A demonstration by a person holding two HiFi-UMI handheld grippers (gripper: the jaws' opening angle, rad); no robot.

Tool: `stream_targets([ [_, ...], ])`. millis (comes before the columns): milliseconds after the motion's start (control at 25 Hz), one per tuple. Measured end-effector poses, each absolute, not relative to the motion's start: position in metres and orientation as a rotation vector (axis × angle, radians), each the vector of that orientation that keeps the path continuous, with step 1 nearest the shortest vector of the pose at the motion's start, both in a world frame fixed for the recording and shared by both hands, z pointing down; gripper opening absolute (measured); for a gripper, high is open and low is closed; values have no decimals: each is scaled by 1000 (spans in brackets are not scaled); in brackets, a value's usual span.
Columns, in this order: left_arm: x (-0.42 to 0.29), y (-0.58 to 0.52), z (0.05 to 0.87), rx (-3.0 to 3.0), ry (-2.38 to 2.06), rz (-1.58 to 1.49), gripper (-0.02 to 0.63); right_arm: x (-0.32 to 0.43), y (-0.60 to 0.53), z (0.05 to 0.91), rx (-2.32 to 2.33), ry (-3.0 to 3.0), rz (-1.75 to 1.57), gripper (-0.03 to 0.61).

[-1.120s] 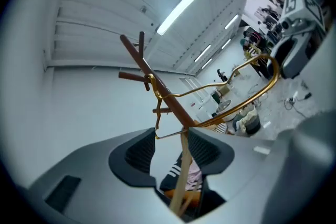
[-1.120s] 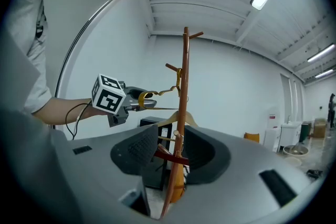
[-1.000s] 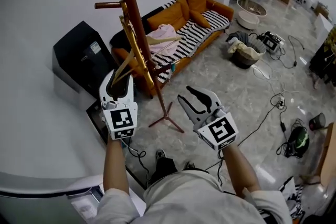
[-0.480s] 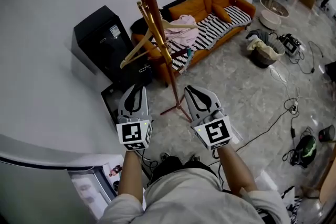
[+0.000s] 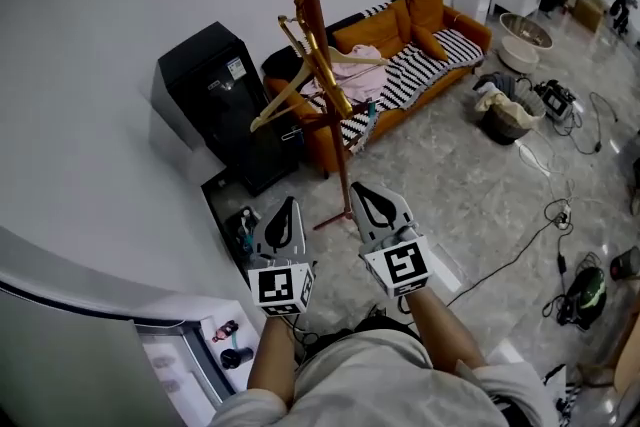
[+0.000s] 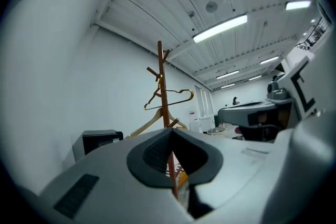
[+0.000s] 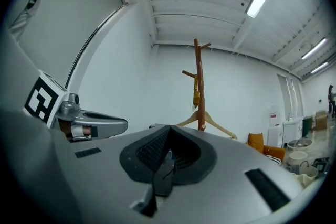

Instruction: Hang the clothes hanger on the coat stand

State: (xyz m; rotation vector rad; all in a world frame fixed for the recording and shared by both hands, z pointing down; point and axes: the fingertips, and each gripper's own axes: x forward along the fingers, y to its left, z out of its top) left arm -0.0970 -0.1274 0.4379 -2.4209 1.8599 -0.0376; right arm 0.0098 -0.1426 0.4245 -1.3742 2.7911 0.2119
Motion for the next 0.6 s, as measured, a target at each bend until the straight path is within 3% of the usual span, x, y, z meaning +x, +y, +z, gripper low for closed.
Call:
stream_targets([
  [600, -96, -16, 438, -2478, 1850, 71, 9, 28, -23, 396, -1535, 2723, 356, 5],
])
